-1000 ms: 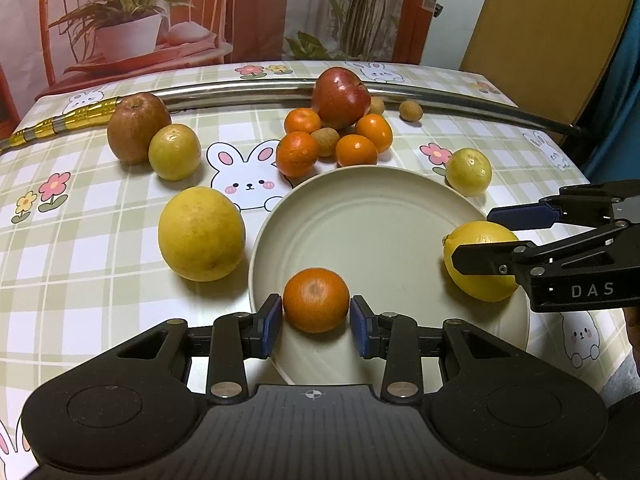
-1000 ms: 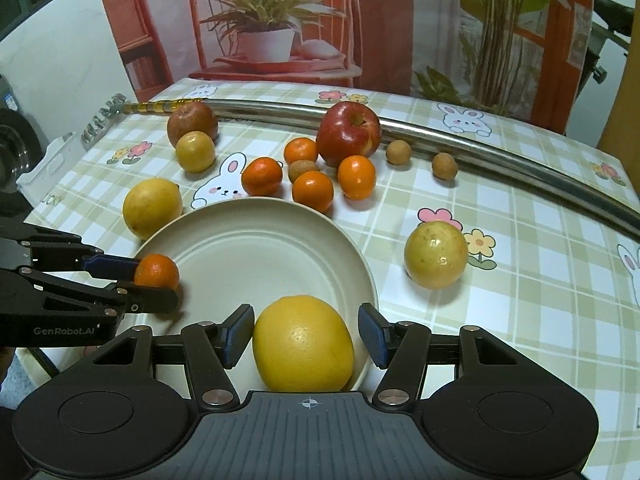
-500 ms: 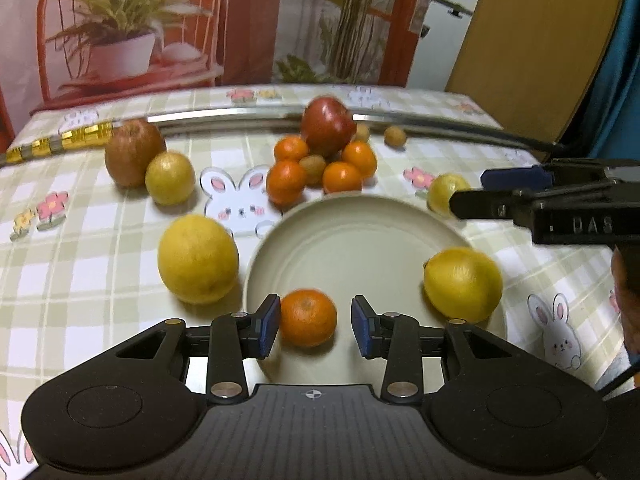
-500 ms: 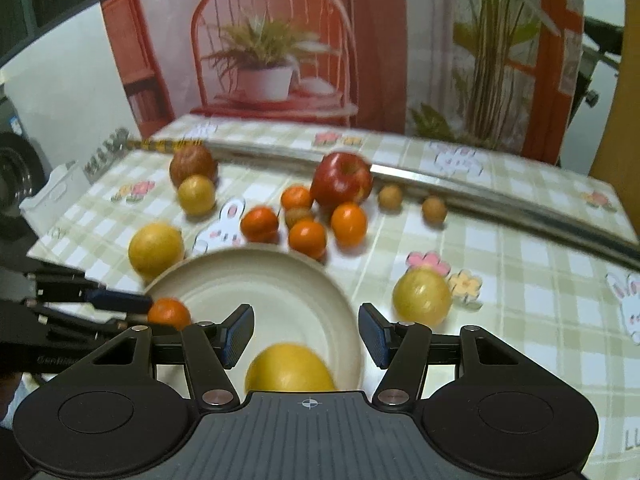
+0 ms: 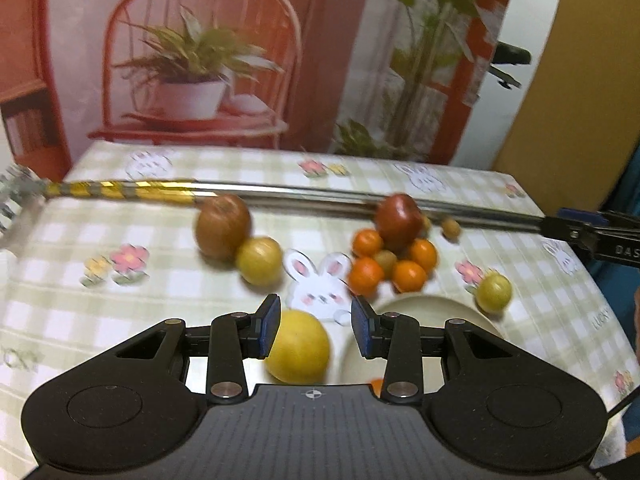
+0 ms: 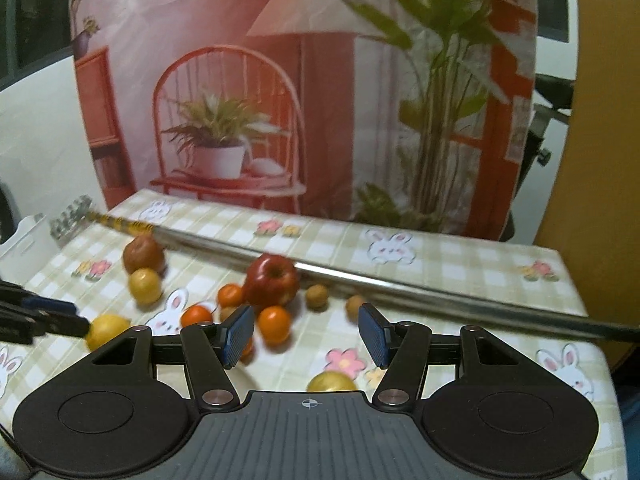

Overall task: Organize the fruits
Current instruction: 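Move the left tool back over the fruit pile toward a brown kiwi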

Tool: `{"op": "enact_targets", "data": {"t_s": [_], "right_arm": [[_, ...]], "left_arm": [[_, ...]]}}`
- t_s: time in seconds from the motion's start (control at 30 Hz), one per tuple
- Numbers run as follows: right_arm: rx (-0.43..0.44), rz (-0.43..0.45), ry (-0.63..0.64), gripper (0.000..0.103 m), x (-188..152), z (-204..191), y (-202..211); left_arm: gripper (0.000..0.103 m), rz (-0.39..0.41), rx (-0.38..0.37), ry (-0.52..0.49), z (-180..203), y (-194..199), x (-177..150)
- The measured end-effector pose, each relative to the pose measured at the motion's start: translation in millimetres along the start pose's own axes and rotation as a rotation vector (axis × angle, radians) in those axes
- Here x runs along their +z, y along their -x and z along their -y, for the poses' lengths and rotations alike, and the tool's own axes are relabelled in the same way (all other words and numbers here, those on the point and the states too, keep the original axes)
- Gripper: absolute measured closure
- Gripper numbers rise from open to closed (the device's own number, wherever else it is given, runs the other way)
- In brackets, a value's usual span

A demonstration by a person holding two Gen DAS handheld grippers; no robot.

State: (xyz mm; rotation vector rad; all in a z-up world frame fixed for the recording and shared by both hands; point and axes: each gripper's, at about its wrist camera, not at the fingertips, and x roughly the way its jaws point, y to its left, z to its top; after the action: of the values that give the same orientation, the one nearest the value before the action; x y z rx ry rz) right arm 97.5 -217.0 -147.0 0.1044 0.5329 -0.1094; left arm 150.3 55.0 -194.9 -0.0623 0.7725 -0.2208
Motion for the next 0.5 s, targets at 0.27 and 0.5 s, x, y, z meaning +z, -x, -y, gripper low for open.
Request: {"op": "enact_targets", "data": {"t_s": [0.27,0.5], "right_arm": [[-0.018,0.013,-0.074,0.049,13,21,-5],[-0.019,-0.018,-0.097,0.049,6,26,-15]], "left_arm": [[0.062,-0.014,0.056,0.004,-9,-4,19],[0.062,-0.031,0.021,0.003,-1,-16,26]]}}
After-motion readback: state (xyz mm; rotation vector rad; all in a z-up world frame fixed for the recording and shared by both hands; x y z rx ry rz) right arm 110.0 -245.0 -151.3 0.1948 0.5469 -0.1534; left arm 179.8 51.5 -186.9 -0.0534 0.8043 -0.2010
